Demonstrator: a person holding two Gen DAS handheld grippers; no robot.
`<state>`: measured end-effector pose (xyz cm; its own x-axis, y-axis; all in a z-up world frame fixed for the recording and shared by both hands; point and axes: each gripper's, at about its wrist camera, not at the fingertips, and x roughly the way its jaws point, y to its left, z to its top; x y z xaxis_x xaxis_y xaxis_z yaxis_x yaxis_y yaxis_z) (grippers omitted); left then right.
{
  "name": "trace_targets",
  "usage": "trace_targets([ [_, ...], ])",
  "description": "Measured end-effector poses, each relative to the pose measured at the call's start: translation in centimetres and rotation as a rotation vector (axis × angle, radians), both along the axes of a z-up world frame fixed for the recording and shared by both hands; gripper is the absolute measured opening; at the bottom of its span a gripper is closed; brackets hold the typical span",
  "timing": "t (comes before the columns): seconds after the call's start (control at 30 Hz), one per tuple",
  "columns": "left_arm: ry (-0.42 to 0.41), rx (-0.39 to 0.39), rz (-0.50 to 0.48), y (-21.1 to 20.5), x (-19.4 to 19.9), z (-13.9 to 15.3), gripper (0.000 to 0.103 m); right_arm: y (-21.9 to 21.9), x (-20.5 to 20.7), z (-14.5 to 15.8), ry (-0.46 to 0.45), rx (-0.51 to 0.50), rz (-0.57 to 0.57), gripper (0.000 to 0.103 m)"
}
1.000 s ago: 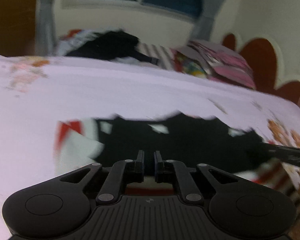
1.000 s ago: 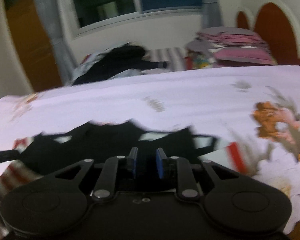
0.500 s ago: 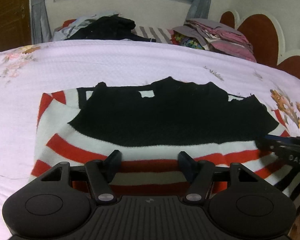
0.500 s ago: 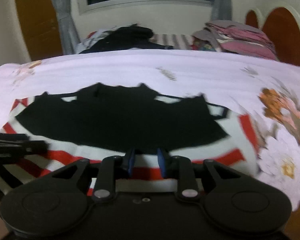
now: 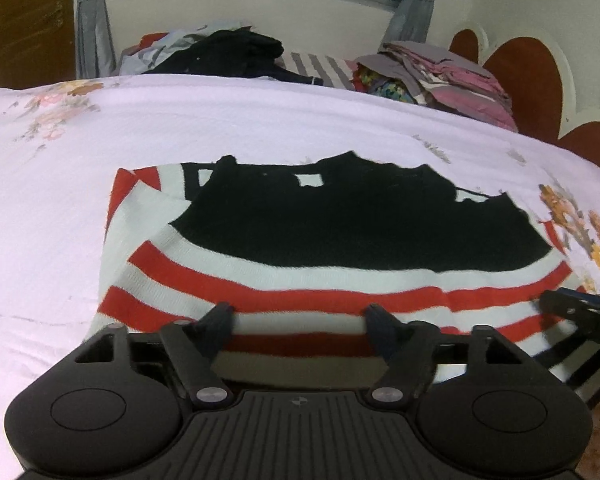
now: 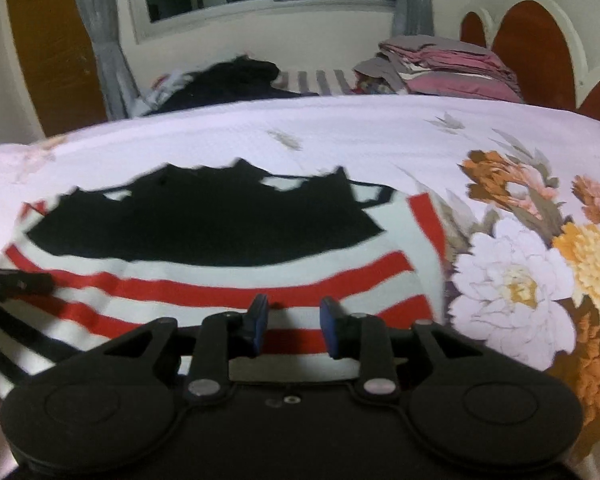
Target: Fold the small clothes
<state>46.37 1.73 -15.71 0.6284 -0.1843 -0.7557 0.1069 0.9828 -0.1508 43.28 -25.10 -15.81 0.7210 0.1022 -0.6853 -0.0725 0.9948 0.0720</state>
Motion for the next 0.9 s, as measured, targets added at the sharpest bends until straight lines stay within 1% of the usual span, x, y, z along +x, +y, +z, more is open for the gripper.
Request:
trace_targets([
  [0.03,-0.004,-0.002,-0.006,-0.2,-0.4,0.2,0.084,0.6,-0.2,0.3,-0.006,0.006,0.014,0.029],
  [0.1,-0.015,0.004,-0.012,-0.6,-1.1,0.5,0.088,1.7,-0.4,0.5,-0.005,0.023,0.041,0.029],
  [0.2,-0.029,0.006,-0.029,-1.1,-2.4,0.7,0.089,3.1,-1.0,0.5,0.0,0.043,0.07,0.029],
  [0.27,-0.038,0.019,-0.032,-1.1,-3.1,0.6,0.089,3.9,-1.5,0.3,0.008,0.035,0.086,0.029],
  [0.37,-0.025,0.032,-0.026,-0.5,-3.7,0.0,0.089,4.3,-2.2,-0.4,0.019,0.008,0.094,0.031],
  [0.43,-0.013,0.042,-0.018,-0.1,-4.1,-0.5,0.089,3.9,-2.7,-0.8,0.023,-0.013,0.084,0.032],
  [0.53,0.004,0.027,-0.014,0.6,-4.6,-1.0,0.089,2.7,-3.5,-1.2,0.036,-0.036,0.056,0.032],
  [0.7,0.025,0.025,-0.01,1.4,-5.4,-1.6,0.089,0.3,-4.7,-1.4,0.04,-0.055,0.017,0.033],
  [0.8,0.036,0.026,-0.014,1.6,-5.5,-1.9,0.089,-0.4,-5.2,-1.7,0.043,-0.051,0.016,0.033],
  [0.9,0.041,0.026,-0.01,1.5,-5.6,-1.8,0.089,-0.3,-5.4,-1.6,0.045,-0.073,0.026,0.033],
])
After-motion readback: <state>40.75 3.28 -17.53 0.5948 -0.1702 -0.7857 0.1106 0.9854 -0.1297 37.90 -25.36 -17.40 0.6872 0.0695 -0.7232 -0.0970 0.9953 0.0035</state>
